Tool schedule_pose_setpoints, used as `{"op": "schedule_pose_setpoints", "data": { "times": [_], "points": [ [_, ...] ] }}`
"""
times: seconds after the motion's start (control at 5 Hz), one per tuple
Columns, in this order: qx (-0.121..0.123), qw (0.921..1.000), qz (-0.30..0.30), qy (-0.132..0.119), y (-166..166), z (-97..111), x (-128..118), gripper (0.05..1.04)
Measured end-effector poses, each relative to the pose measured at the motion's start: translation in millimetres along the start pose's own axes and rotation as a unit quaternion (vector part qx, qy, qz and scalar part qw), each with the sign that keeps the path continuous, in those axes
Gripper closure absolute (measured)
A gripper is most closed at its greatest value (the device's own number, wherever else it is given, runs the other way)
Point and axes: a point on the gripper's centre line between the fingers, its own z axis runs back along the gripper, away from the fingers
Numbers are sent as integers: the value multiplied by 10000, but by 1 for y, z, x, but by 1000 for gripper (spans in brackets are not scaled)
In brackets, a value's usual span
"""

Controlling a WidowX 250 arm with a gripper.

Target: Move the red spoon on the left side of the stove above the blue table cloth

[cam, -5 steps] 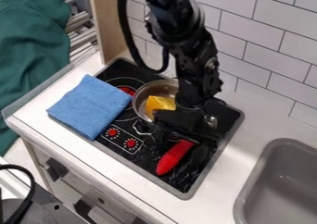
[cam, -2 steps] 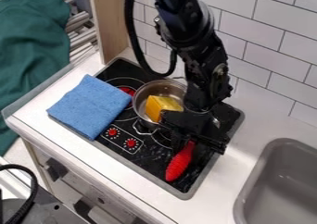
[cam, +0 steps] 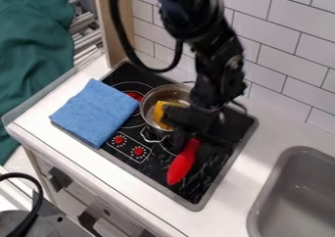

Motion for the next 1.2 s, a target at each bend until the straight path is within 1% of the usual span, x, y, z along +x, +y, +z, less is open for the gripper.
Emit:
{"op": "schedule_pose_setpoints", "data": {
  "times": [0.2,0.4,0.6,0.8,1.0,1.2],
  "points": [
    [86,9999,80,-28,15,33,-5,735],
    [-52,9978,644,124,66,29,-10,735],
    [-219,9940,1060,169,112,20,-14,735],
    [-222,9918,1198,398,158,-1,-19,735],
    [-357,9917,1133,484,182,-20,-14,735],
    [-196,9950,883,427,195,-33,2,736]
  ]
}}
